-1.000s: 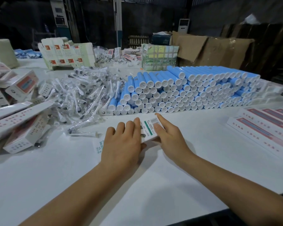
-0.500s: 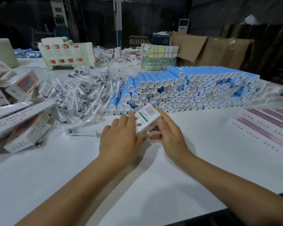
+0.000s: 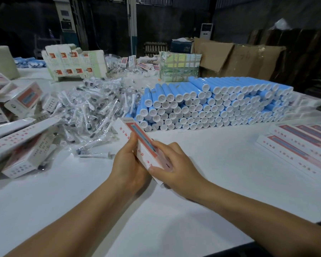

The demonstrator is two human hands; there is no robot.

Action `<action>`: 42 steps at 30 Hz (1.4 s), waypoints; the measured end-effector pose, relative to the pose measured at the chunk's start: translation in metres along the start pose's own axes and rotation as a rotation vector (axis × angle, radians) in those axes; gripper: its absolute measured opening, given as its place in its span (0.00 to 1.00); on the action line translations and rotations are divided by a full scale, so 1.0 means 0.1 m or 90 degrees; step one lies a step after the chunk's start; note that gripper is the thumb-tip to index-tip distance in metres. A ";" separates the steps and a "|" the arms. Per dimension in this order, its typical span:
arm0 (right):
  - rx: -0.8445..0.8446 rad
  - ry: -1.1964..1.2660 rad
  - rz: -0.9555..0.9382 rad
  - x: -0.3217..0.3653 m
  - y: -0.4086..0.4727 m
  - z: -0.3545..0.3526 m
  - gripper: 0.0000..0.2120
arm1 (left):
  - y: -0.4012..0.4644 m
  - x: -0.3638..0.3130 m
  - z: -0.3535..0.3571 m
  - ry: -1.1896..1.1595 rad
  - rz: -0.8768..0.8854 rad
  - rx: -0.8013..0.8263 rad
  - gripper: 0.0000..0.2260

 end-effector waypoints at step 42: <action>-0.452 -0.595 -0.066 -0.18 0.04 -2.88 0.11 | 0.03 0.06 -0.05 0.368 0.219 0.015 0.10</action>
Point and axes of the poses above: each hand's wrist, its own y-axis towards the middle knuckle, its own z-axis out of the palm, x = y × z, the point moved 6 cm from there along y, towards the middle knuckle, and after that the axes turned 15 degrees about -x, right-handed, at the moved point
